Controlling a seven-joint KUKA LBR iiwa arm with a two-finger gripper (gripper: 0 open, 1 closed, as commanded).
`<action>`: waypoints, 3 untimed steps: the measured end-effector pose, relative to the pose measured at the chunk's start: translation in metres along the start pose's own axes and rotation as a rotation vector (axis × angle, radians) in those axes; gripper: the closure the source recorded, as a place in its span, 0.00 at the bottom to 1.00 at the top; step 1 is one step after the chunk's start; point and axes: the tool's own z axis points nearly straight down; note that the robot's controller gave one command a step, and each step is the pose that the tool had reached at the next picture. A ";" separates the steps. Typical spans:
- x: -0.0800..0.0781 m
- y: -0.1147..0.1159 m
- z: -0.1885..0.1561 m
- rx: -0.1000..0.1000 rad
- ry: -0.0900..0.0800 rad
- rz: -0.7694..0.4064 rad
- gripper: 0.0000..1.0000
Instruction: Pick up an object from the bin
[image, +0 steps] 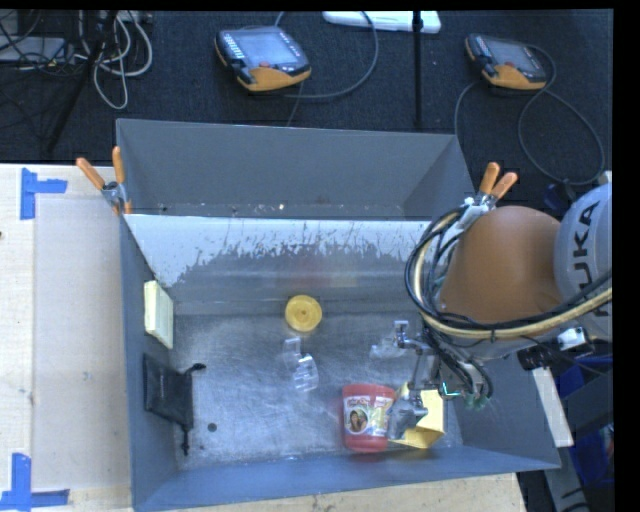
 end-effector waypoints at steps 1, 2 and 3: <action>-0.002 0.000 -0.004 0.000 -0.008 0.000 0.00; -0.014 -0.013 0.109 0.006 -0.032 -0.093 1.00; -0.014 -0.013 0.109 0.006 -0.032 -0.094 1.00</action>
Offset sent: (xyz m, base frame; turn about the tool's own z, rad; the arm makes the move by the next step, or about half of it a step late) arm 0.0057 -0.0095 -0.1147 -0.0970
